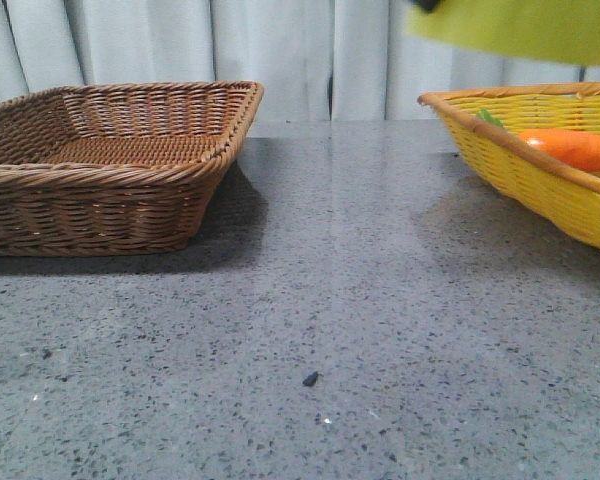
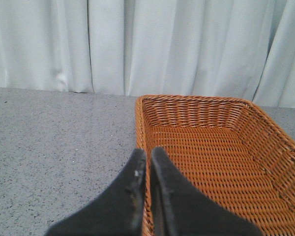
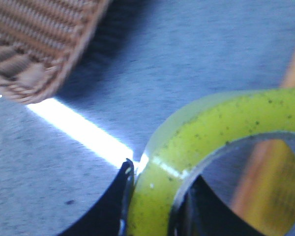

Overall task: Transfer tape with both arms
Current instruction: 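Lift the tape roll out and set it on the table between baskets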

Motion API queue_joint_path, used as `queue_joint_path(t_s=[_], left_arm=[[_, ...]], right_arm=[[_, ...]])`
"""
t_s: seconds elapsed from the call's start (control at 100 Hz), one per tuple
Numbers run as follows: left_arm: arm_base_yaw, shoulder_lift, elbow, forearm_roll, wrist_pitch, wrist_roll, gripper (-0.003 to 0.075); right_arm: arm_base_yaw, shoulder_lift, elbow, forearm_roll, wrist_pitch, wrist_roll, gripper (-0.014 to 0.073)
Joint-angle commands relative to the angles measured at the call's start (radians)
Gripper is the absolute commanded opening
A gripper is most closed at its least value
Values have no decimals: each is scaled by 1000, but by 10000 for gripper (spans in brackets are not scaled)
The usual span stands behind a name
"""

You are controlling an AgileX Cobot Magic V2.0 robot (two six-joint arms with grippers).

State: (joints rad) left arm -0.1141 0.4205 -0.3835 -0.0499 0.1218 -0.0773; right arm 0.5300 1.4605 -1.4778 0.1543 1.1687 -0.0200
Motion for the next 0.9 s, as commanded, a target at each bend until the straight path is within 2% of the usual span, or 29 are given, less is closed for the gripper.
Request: queue_joint_path(t_s=[0.0, 0.26, 0.33, 0.44, 0.5, 0.57, 0.74, 0.82, 0.89], left_arm=[[4, 12, -36, -11, -83, -7, -21], [4, 12, -36, -11, -83, -7, -21], [4, 12, -36, -11, -83, -7, -21], [4, 12, -36, -11, -83, -7, -20], [4, 12, -36, -11, -83, -7, -12], [4, 12, -36, -11, -84, -7, 44], [-11, 12, -56, -34, -90, -7, 303], [-53, 20, -82, -34, -86, -5, 333], [-108, 43, -113, -34, -69, -5, 333]], right_arm=[[28, 14, -37, 26, -67, -15, -64], [68, 158, -37, 27, -130, -15, -53], [79, 187, -37, 27, -137, -15, 5], [92, 215, -37, 27, -139, -15, 159], [94, 219, -37, 27, -141, -15, 214], [94, 217, -38, 26, -141, -15, 235], [94, 171, -38, 4, -126, -15, 237], [94, 129, -38, -1, -128, -15, 229], [94, 80, -38, -6, -146, -15, 178]])
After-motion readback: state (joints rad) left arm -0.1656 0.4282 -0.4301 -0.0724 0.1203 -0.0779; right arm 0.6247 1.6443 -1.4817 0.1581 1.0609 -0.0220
